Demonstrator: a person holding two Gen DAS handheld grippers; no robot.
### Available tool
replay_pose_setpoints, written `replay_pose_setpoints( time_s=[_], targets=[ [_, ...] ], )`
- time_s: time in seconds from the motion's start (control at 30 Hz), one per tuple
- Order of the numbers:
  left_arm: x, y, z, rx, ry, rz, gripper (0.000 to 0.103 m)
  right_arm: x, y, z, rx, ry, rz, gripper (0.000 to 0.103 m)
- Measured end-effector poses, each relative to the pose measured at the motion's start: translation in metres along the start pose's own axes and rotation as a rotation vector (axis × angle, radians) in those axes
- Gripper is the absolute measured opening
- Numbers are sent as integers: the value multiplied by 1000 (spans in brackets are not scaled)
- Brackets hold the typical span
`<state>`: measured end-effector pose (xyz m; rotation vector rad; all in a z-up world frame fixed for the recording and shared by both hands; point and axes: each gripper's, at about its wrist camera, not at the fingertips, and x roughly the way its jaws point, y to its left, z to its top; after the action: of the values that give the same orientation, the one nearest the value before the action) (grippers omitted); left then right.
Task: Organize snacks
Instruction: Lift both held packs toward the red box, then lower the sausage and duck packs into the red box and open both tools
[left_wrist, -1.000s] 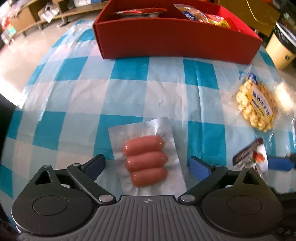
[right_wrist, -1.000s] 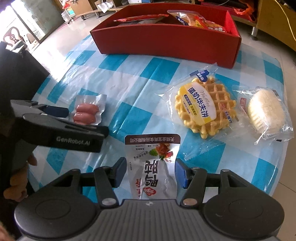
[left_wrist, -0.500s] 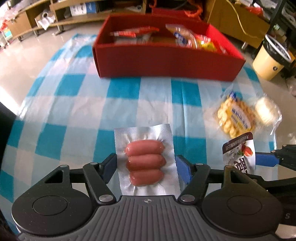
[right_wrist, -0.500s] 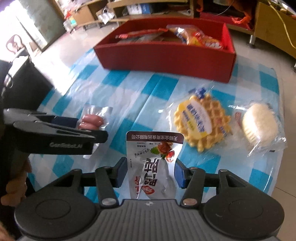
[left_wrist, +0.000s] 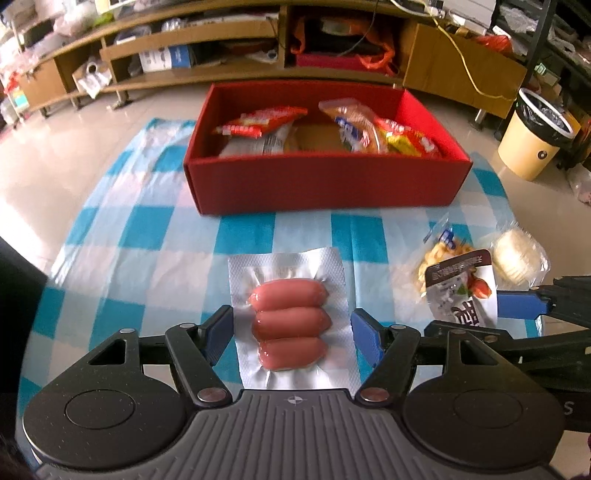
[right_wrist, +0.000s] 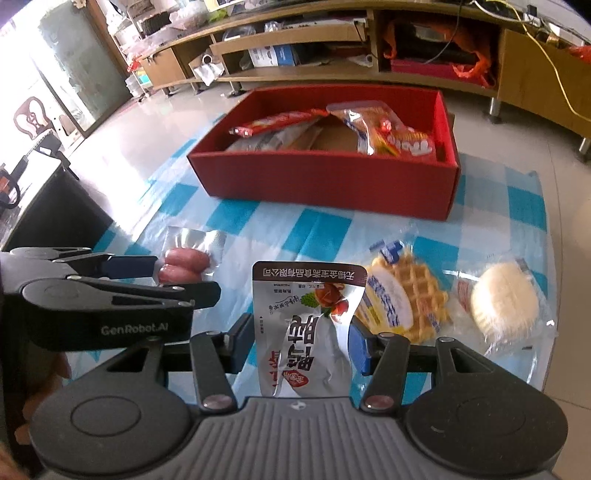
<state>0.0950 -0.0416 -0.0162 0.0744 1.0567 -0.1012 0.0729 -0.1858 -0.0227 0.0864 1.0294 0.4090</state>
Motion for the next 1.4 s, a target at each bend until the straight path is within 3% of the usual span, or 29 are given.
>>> replay_pose_setpoints(
  time_s=[1.4],
  targets=[
    [10,0,108,-13,-172,51,75,2,-32,101,129,-212,-10,50]
  ],
)
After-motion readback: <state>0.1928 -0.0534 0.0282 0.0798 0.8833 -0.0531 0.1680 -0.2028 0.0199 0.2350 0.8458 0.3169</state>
